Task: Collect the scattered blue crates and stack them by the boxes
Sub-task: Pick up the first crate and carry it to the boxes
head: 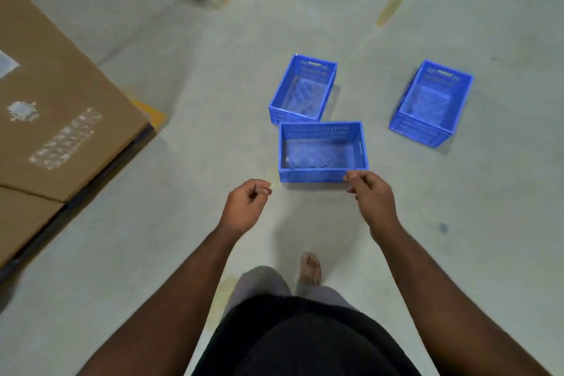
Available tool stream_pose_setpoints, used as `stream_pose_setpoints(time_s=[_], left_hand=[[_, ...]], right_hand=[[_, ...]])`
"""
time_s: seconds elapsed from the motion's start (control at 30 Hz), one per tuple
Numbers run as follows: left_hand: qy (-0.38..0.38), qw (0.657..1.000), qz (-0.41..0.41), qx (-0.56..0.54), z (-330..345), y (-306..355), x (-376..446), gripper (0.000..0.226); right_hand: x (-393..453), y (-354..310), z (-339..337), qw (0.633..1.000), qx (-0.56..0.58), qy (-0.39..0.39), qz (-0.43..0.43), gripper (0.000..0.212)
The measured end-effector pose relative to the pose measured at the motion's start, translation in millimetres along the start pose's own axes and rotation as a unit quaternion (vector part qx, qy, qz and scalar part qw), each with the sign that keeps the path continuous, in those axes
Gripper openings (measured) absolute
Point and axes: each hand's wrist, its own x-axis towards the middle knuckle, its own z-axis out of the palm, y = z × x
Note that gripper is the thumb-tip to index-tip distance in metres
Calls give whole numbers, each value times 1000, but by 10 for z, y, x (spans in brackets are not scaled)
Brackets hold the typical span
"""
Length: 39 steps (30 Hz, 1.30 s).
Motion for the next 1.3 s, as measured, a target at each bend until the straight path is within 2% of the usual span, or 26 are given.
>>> stream_pose_setpoints(time_s=[0.17, 0.23, 0.33, 0.43, 0.57, 0.63, 0.73, 0.77, 0.87, 0.9, 0.97, 1.07, 1.13, 1.23, 1.3], left_hand=[[6, 999, -17, 36, 185, 368, 1198, 18], [-5, 997, -29, 65, 318, 351, 1703, 27], [-42, 990, -74, 112, 550, 255, 2420, 48], [-87, 977, -130, 147, 764, 9, 3112, 55], [-183, 947, -125, 233, 1084, -506, 4087, 66], [-196, 937, -105, 268, 1249, -801, 4642, 66], [-173, 940, -111, 272, 1599, -1245, 5386, 71], [-167, 945, -110, 259, 1759, -1416, 5572, 77], [-147, 954, -128, 230, 2329, -2062, 5995, 95], [-130, 954, -140, 231, 2534, -2291, 6089, 99], [-81, 944, -171, 269, 2851, -2597, 6237, 102], [5, 898, -263, 354, 3057, -2909, 6394, 93], [8, 883, -307, 356, 3066, -3110, 6482, 72], [24, 888, -328, 322, 3025, -3226, 6541, 31], [77, 900, -311, 297, 2976, -3240, 6592, 29]], right_hand=[[1123, -395, 92, 999, -45, 9, 28, 21], [1594, -427, 158, 996, -64, 26, 48, 20], [2303, -287, 292, 989, -106, 47, 86, 26], [3004, -13, 487, 977, -161, 52, 127, 32], [4062, 571, 673, 962, -204, 74, 164, 41], [4608, 918, 788, 951, -237, 70, 185, 46], [5328, 1555, 1022, 937, -278, 46, 205, 40], [5540, 1804, 1111, 937, -280, 29, 208, 47], [6072, 2549, 1357, 919, -330, -50, 209, 84], [6232, 2768, 1400, 911, -349, -50, 211, 93], [6546, 3138, 1400, 907, -362, 3, 216, 94], [6881, 3531, 1299, 893, -341, 100, 277, 80], [6978, 3614, 1278, 886, -290, 131, 338, 68], [7015, 3635, 1280, 872, -305, 130, 360, 57], [7040, 3656, 1263, 875, -300, 126, 357, 54]])
